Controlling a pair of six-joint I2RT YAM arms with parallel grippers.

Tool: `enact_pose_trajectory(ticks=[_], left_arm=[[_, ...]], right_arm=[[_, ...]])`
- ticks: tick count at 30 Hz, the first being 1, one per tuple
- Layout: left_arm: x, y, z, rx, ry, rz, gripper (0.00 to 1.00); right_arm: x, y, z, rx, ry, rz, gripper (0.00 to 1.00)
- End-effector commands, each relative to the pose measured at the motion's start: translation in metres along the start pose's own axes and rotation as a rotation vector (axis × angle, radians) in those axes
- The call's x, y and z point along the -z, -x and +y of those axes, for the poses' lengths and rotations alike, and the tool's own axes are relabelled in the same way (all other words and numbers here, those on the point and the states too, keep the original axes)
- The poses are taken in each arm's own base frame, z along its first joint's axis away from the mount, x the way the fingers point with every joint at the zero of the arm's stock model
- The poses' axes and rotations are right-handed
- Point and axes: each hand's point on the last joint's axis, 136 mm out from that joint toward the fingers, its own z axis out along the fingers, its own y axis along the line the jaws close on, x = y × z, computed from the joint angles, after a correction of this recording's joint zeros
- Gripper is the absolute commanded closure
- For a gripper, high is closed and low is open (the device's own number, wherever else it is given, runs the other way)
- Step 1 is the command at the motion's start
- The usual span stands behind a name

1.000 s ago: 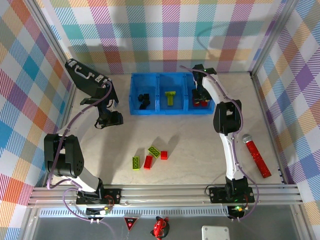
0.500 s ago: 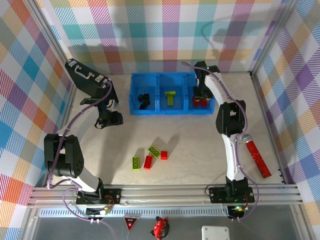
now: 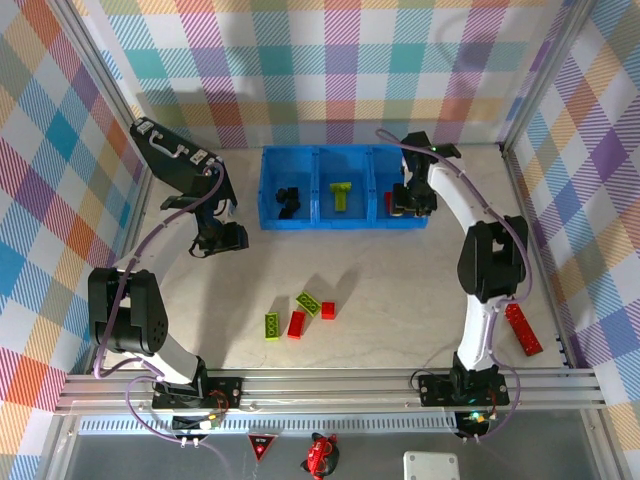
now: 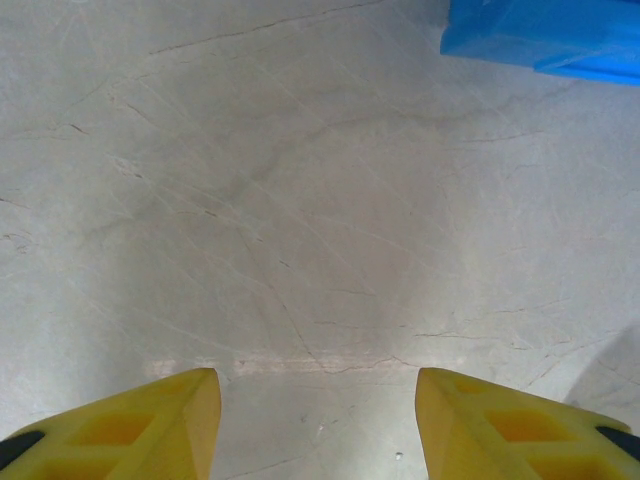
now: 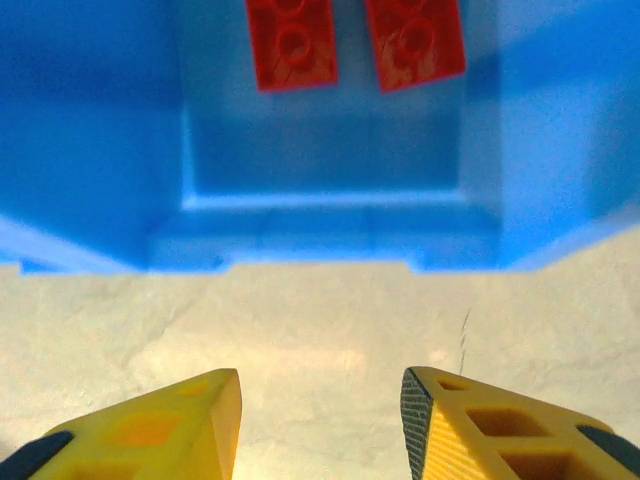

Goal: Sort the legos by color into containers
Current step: Place the lego in the container, then pick up the lego from the middle-left of the table.

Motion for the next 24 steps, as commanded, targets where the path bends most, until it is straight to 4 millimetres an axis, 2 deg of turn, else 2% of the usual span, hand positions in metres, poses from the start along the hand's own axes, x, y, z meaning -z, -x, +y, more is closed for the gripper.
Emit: enact_pose_trajectory(ticks=[1, 5, 12, 18, 24], left_arm=[[0.012, -0.009, -0.017, -0.009, -0.022, 0.010, 0.46], [0.013, -0.019, -0.032, -0.019, -0.036, 0.025, 0.46], [0.010, -0.055, -0.049, -0.036, 0.003, 0.072, 0.46], [0.001, -0.097, -0.050, 0.000, 0.051, 0.119, 0.47], [-0.008, -0.127, -0.052, 0.018, 0.093, 0.133, 0.47]], right_arm=[[0.018, -0.009, 0.018, -0.029, 0.096, -0.051, 0.52], [0.020, -0.027, 0.024, -0.029, 0.133, -0.047, 0.52], [0.014, -0.054, 0.027, -0.029, 0.175, -0.034, 0.53], [-0.002, -0.066, 0.029, -0.026, 0.200, -0.011, 0.53], [-0.012, -0.070, 0.031, -0.018, 0.218, 0.010, 0.53]])
